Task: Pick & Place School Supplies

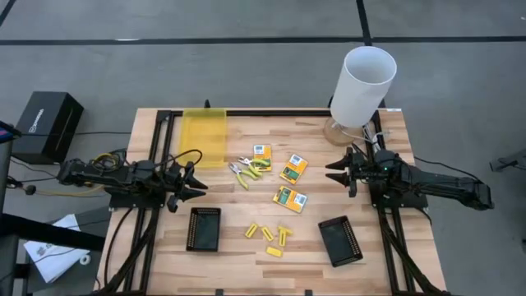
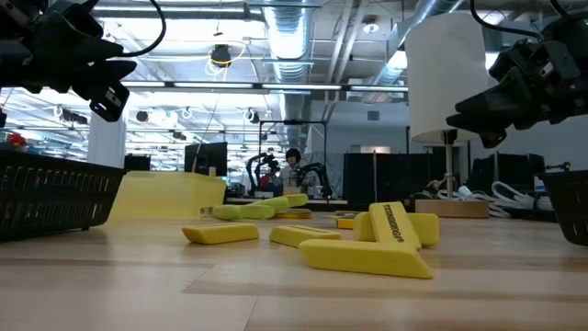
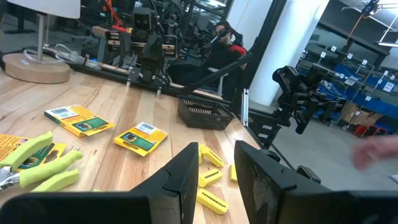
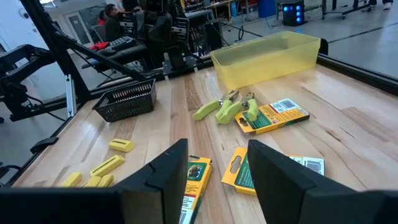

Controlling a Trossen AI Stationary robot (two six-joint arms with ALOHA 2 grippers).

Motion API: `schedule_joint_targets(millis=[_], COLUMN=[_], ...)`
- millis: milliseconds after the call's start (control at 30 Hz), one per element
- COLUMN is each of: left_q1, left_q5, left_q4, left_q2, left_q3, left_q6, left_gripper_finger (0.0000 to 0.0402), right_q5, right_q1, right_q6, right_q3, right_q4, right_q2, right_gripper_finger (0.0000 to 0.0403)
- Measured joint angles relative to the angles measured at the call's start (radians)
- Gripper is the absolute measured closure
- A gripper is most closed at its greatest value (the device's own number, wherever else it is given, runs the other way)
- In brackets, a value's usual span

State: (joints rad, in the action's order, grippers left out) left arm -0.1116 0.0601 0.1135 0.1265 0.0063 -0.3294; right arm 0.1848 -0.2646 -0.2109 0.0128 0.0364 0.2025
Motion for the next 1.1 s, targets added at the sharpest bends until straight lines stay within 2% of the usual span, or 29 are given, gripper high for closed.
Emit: schedule_joint_targets(millis=[200, 300, 433, 533, 1000, 1100], left_q1=[0.000, 0.000, 0.000, 0.000, 0.000, 0.000], left_q5=[-0.003, -0.039, -0.053, -0.053, -0.053, -0.053], left_q4=[0.002, 0.024, 0.052, 0.062, 0.143, 0.155], left_q2=[0.000, 0.000, 0.000, 0.000, 0.000, 0.000], left_q3=[0.000, 0.000, 0.000, 0.000, 0.000, 0.000], left_q6=[0.000, 0.000, 0.000, 0.000, 0.000, 0.000], left_gripper_finger=[0.0302, 0.0302, 0.0302, 0.0302, 0.0302, 0.0302], right_q5=[0.000, 0.000, -0.003, -0.003, -0.003, -0.005], right_q1=[0.000, 0.000, -0.006, -0.007, -0.003, 0.008], right_q6=[0.000, 0.015, 0.223, 0.286, 0.286, 0.200], right_q3=[0.000, 0.000, 0.000, 0.000, 0.000, 0.000], right_q4=[0.000, 0.000, 0.000, 0.000, 0.002, 0.030], right_q2=[0.000, 0.000, 0.000, 0.000, 0.000, 0.000], right_gripper_finger=[0.0244, 0.0244, 0.0244, 0.0244, 0.0244, 0.0244])
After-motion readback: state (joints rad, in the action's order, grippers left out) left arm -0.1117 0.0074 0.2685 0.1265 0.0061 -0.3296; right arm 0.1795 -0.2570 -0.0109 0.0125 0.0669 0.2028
